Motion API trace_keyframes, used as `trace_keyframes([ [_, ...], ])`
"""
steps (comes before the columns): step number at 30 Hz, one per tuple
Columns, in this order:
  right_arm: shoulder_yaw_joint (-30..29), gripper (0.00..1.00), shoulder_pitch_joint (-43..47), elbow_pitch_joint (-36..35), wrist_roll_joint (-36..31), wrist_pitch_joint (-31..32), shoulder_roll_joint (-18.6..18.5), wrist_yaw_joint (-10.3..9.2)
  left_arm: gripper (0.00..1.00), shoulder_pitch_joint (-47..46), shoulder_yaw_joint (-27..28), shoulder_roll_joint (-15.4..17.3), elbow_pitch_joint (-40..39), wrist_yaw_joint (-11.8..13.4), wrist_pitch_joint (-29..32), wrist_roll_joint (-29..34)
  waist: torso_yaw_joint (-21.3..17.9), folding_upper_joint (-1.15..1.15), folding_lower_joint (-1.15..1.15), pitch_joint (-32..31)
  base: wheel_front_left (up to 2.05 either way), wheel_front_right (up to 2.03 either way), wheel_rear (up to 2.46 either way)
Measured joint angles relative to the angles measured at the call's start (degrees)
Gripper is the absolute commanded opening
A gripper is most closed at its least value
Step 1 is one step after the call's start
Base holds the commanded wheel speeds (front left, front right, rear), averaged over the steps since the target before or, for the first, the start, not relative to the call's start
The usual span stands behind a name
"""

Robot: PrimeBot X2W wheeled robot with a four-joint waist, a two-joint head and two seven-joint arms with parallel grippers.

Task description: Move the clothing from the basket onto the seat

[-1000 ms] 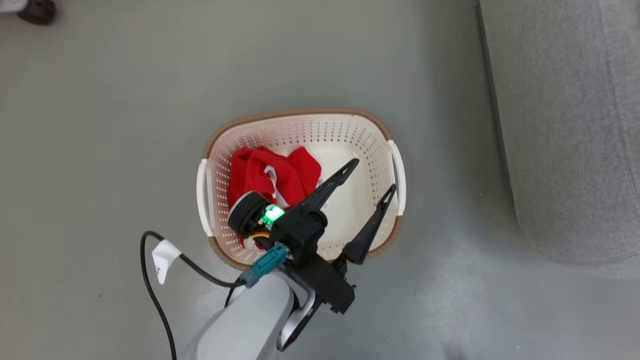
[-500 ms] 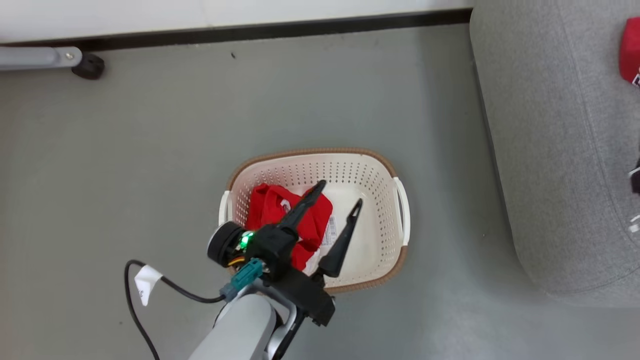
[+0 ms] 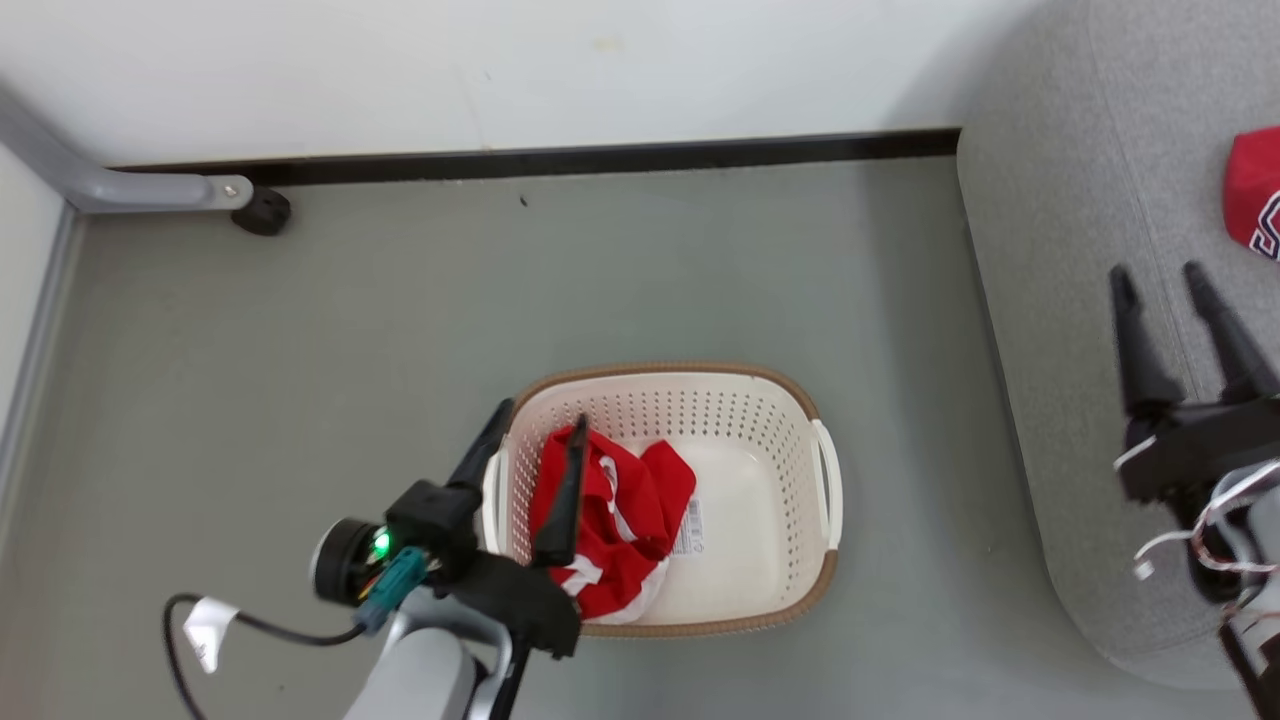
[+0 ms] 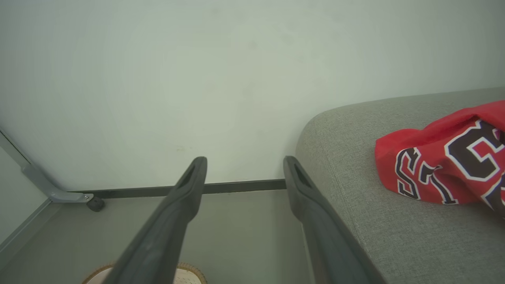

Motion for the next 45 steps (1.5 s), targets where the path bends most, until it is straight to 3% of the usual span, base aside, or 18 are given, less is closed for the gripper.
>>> trace_keyframes([
  [7,1.44,1.0,5.52,-2.71,0.0,0.0,3.02,0.0,1.0,4.17,5.24,1.99,-0.24,2.9,0.0,0.11,1.46,0.0,0.0,-3.57,0.0,0.0,0.0],
  [25,1.85,1.0,14.1,-7.02,-2.9,0.0,8.46,-0.11,1.0,12.46,11.9,3.21,-3.24,5.36,0.01,2.63,2.35,0.01,0.01,-8.9,0.0,0.0,0.0],
  [45,1.42,1.0,17.73,-10.83,-9.84,0.0,8.71,-4.1,1.0,18.56,14.59,1.15,-8.72,6.22,0.01,7.72,0.64,0.01,0.01,-10.45,0.0,0.0,0.0],
])
